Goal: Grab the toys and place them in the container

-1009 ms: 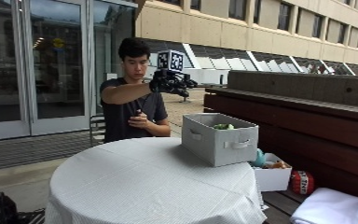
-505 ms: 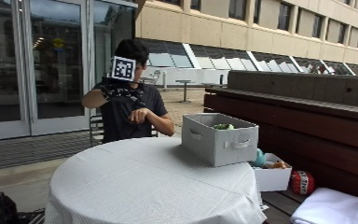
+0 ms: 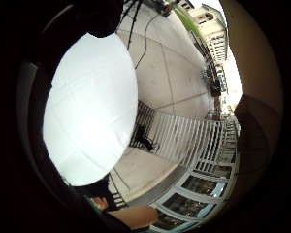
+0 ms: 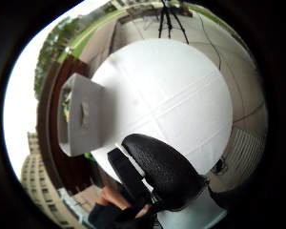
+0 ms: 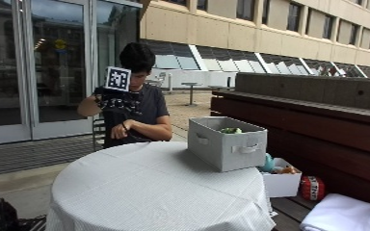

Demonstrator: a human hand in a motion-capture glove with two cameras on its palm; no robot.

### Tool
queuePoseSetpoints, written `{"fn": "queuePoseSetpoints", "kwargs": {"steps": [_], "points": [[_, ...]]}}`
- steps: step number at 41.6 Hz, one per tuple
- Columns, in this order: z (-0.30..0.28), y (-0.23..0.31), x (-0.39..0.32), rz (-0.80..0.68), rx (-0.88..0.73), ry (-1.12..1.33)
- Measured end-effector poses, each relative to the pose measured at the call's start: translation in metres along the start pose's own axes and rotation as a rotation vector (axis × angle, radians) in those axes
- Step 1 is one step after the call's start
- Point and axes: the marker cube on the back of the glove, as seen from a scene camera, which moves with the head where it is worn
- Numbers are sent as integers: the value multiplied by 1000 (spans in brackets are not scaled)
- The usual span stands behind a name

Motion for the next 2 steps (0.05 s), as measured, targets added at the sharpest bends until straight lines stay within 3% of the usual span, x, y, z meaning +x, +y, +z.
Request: {"fn": "queuePoseSetpoints", "kwargs": {"steps": [2], "points": [[1,1,-1,-12,0,-5]]}}
